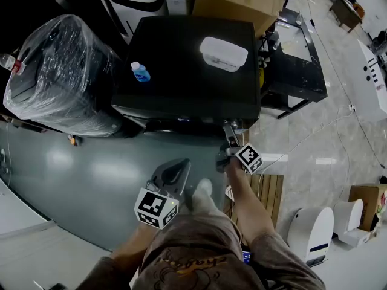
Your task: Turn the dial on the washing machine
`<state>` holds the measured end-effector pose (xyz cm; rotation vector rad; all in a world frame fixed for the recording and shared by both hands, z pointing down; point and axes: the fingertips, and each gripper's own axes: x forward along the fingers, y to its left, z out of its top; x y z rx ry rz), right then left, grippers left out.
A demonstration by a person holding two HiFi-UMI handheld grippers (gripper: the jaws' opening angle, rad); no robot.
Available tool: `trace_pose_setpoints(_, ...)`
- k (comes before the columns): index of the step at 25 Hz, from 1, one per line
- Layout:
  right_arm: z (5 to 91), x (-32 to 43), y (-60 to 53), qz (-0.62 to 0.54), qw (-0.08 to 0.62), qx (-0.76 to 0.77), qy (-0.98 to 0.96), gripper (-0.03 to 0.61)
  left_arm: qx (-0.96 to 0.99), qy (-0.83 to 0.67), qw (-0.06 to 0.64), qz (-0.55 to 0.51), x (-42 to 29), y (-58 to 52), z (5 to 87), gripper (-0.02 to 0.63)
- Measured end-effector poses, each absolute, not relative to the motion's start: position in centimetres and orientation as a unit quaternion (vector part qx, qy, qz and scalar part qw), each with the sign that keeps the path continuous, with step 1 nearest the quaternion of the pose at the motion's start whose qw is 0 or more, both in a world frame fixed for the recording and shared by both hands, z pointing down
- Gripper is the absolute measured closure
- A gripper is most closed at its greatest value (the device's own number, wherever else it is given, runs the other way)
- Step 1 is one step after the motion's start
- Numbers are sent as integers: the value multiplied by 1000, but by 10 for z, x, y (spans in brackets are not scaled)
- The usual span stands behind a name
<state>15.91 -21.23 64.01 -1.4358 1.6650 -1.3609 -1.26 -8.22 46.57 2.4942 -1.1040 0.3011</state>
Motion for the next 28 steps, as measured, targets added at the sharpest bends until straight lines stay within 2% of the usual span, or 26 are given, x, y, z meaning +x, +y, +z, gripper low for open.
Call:
trace_pose_setpoints(7,644,162,-211,-541,357,-510,565,310,892,-392,197,111,-12,-79,467,614)
trace_pose_setpoints(11,640,160,-210,-528,337,-517,583,310,892,-391,197,113,-13,-76,467,614)
trace_pose_setpoints(18,634,155,-205,-477,223,-557,642,301,894,-387,197,110,-14,-76,466,614)
trace_pose_setpoints(24,638,160,-200,-354,12,-624,696,282,895,-386,197,107,-17,-75,466,614)
trace_pose_setpoints(28,631,151,-202,-252,-106,-626,731,281,895,-385,199,106,-18,-74,467,614)
